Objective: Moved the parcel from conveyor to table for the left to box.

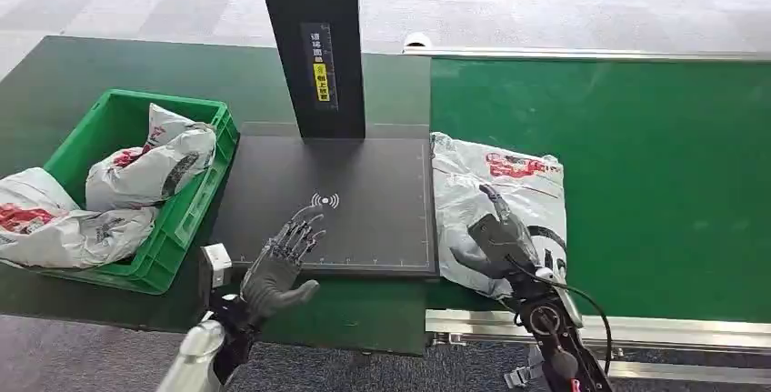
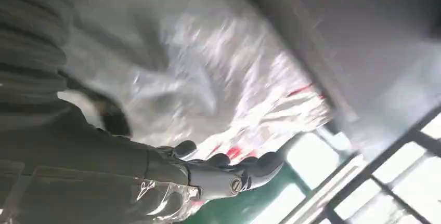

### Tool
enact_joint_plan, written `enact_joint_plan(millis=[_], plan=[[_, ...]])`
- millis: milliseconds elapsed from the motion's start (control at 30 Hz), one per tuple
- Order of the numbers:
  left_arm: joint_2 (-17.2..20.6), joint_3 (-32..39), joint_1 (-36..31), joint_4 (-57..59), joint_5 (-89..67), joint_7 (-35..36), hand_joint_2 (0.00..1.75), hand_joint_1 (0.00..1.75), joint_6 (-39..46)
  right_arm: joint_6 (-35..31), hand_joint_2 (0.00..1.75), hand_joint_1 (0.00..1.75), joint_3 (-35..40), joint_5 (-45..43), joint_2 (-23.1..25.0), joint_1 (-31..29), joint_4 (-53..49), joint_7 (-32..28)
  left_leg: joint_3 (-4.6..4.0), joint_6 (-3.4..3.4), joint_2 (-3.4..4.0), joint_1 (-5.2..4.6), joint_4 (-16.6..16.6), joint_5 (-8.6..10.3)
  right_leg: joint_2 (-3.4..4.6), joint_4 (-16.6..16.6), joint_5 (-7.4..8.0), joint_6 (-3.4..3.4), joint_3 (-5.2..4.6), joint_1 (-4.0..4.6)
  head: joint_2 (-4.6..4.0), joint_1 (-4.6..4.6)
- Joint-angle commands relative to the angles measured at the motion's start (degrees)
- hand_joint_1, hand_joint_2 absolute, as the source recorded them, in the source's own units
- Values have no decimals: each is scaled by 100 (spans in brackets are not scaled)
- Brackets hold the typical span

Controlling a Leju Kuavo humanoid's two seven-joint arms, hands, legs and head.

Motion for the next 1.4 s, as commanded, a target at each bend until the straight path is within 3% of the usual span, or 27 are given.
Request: enact_joint_plan(millis=[33, 300, 833, 867, 900, 933, 967, 1100, 1233, 1400], plan=[[-107, 49, -410, 420, -69, 310, 175, 0, -12, 537, 175, 0, -95, 1263, -179, -719, 2472, 1762, 13, -4, -7, 4, -7, 2, -14, -12, 1, -9, 18, 6, 0, 0], [-282, -63, -584, 730, -96, 340, 175, 0, 119, 1203, 175, 0, -184, 1817, -122, -606, 3082, 2100, 43, -9, -24, 2, -25, 5, -34, -26, -1, -16, 47, 5, 0, -2], [-295, -20, -574, 721, -92, 301, 175, 0, 183, 1542, 175, 2, -38, 2111, -131, -642, 3222, 1858, 141, 1, -47, 5, -18, 8, -57, -59, -7, -11, 164, 9, 0, 0], [-269, 25, -479, 580, -84, 303, 175, 0, 215, 1360, 175, 58, 49, 2245, -93, -745, 3205, 1761, 135, -1, -48, 2, -33, 20, -63, -74, 3, -16, 158, 7, 0, 2], [-223, 97, -282, 306, -57, 299, 175, 0, 231, 873, 175, 152, 298, 2598, -74, -815, 3098, 1636, 151, 7, -28, 4, -15, 0, -39, -57, -7, -8, 167, 8, 0, 0], [-176, 177, -89, 53, -47, 306, 175, 0, 262, 348, 175, 175, 418, 2809, -34, -819, 2935, 1439, 152, 7, -25, 3, -14, -1, -36, -56, -8, -7, 167, 7, 0, 0], [-116, 261, 123, -242, 4, 299, 175, 0, 212, 33, 175, 175, 429, 2908, 26, -810, 2778, 1339, 143, 8, -11, 0, -24, 6, -25, -64, 3, -11, 158, 5, 0, 2], [-69, 426, 336, -579, 17, 434, 175, 0, 52, -156, 175, 175, 202, 3050, 98, -600, 2166, 1299, 142, 7, 16, 0, -21, -5, 0, -55, 1, -11, 167, 4, 0, 2], [-79, 507, 525, -718, -1, 345, 175, 0, 45, -828, 175, 175, -461, 2495, 380, -402, 1486, 730, 125, 11, -6, 2, -9, -11, -15, -44, -10, -1, 149, 5, 0, 2], [-92, 519, 557, -751, -22, 330, 175, 0, 39, -861, 175, 175, -631, 2284, 457, -293, 1167, 663, 100, 12, -3, 4, -8, -13, -13, -35, -13, 0, 122, 5, 0, 0]])
